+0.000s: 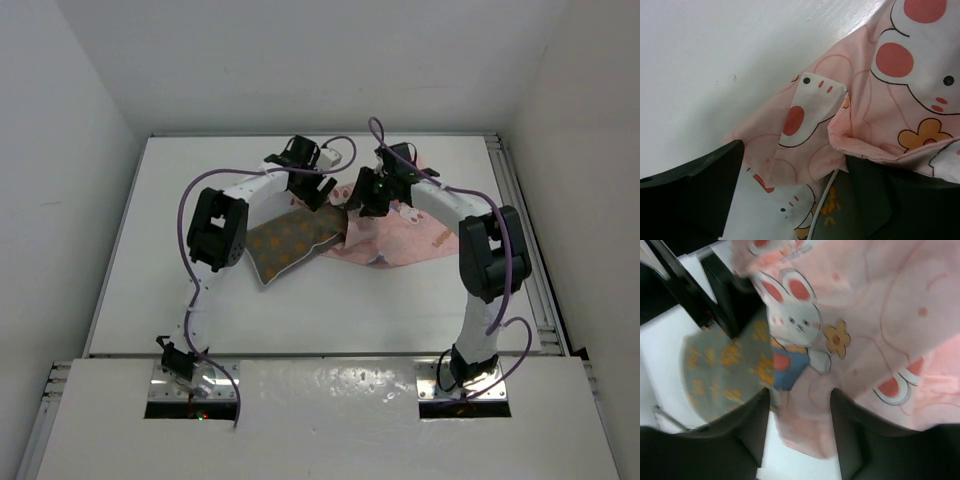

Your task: Put the pillow into the pillowcase

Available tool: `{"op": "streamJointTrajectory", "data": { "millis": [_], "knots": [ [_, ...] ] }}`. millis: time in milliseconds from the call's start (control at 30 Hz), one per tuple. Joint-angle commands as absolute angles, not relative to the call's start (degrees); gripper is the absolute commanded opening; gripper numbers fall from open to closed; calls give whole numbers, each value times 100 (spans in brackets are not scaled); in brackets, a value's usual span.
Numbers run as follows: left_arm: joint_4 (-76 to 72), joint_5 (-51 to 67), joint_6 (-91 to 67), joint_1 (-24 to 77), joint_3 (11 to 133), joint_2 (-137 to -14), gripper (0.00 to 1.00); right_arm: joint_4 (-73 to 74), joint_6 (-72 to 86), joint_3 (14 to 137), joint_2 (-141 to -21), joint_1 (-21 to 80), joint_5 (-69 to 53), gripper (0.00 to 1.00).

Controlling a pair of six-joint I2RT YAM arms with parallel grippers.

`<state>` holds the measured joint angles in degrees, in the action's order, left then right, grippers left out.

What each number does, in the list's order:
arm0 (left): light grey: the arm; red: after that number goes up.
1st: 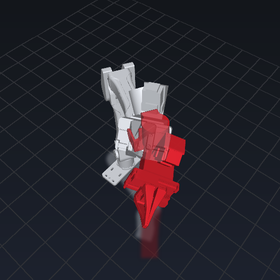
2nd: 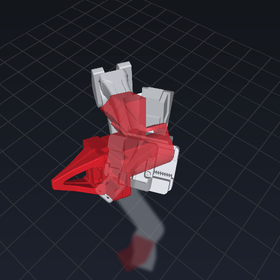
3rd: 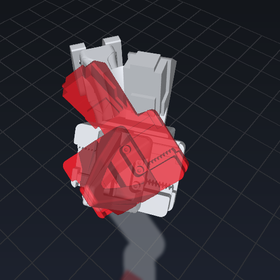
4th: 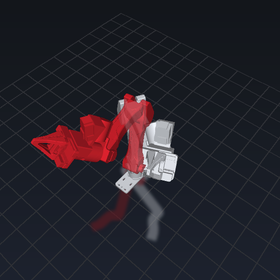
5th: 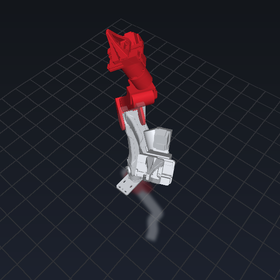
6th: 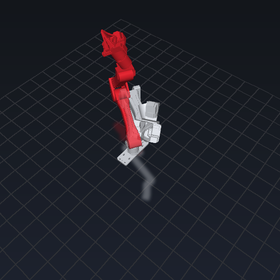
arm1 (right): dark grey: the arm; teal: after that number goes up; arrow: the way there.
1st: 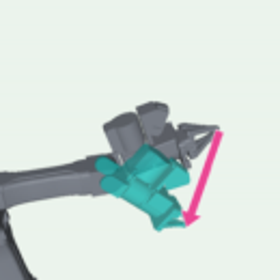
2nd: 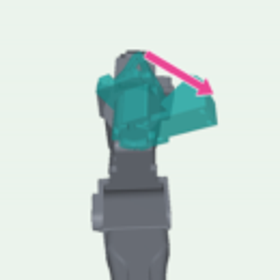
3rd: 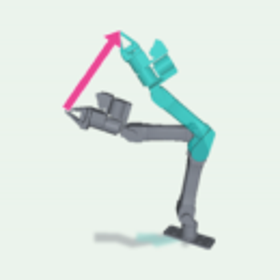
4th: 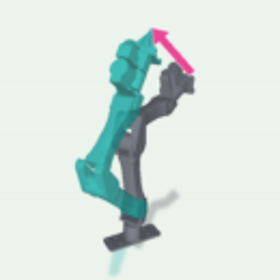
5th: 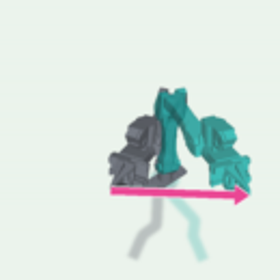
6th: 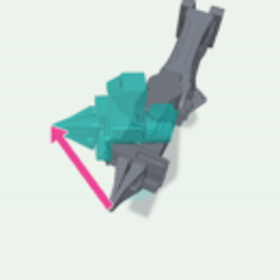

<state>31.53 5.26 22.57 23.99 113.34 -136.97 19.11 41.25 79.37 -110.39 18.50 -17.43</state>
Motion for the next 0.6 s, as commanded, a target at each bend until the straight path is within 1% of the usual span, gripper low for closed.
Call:
{"op": "streamJointTrajectory", "data": {
  "millis": [0,33,67,100,133,167,200,233,300,367,400,500,533,567],
  "knots": [
    [2936,-237,2198,2268,11031,-13834,78,1644,3938,7595,-10539,1942,-1478,56],
    [2944,-229,2189,2259,10961,-13790,68,1609,3842,7498,-10381,1995,-1398,63],
    [2944,-124,2206,2259,10751,-13738,62,1626,3763,7488,-10302,2039,-1128,70],
    [2927,-62,2232,2285,10627,-13676,56,1774,3710,7488,-10231,2091,-934,83],
    [2883,-27,2250,2294,10478,-13493,40,1888,3622,7471,-10091,2188,-671,91],
    [2848,148,2276,2303,10303,-13387,28,1977,3621,7445,-10012,2249,-372,99],
    [2743,167,2285,2303,9988,-13307,10,2160,3656,7401,-9950,2311,92,99],
    [2725,176,2250,2294,9871,-13176,0,2240,3865,7348,-9854,2303,184,99],
    [2935,342,2128,2154,9791,-13131,0,2207,4059,7094,-9817,2294,124,99],
    [3119,325,1909,2048,9695,-13008,0,2119,4376,6961,-10045,2276,-148,99],
    [3164,308,1855,1917,9625,-12834,0,2014,4464,6996,-10220,2302,-584,99],
    [3304,351,1565,1689,9265,-12403,0,1688,4824,7539,-11177,2460,-1159,99],
    [3374,395,1530,1627,9151,-12297,0,1653,4973,8054,-11475,2504,-1317,92],
    [3471,448,1416,1591,9054,-12200,0,1687,5062,8408,-12070,2531,-1362,88]
  ]
}}
